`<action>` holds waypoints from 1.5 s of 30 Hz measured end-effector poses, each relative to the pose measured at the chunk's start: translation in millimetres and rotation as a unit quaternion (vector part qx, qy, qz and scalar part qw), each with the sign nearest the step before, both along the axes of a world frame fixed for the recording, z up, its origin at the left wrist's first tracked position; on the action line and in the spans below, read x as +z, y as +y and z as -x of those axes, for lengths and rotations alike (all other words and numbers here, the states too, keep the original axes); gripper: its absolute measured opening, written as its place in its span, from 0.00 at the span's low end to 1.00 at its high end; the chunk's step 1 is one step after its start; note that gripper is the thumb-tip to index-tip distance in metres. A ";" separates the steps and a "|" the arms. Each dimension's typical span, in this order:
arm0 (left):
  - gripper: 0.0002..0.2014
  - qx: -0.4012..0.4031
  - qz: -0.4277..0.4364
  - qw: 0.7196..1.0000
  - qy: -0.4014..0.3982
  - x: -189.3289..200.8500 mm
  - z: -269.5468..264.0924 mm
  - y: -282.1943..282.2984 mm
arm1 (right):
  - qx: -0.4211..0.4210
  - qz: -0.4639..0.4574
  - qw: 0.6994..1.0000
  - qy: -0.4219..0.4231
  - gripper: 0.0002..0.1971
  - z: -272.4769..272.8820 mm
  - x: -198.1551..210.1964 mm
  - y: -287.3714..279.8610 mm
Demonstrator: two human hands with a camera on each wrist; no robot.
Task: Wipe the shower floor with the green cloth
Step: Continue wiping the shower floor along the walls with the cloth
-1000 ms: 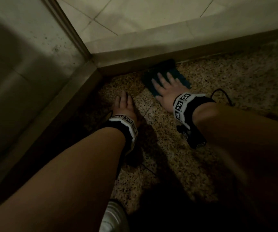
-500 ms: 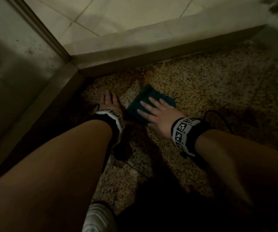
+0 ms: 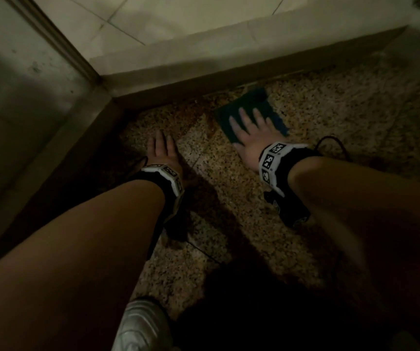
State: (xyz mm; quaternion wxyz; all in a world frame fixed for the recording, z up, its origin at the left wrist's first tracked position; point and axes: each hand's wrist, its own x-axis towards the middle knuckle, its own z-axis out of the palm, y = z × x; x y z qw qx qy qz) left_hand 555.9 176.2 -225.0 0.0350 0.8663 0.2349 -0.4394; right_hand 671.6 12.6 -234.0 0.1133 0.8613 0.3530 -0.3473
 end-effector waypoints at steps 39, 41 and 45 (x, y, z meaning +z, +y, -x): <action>0.48 -0.096 -0.081 0.992 0.025 24.8 -9.0 -67.0 | 0.070 -0.011 0.997 0.017 0.30 91.7 4.8 -83.1; 0.54 -0.127 -0.067 0.989 0.034 17.9 -12.6 -62.8 | 0.068 -0.001 0.997 0.023 0.31 98.2 5.6 -86.0; 0.56 -0.203 -0.055 0.976 0.063 9.8 -24.4 -69.5 | 0.072 0.021 0.997 0.015 0.39 95.8 6.0 -85.2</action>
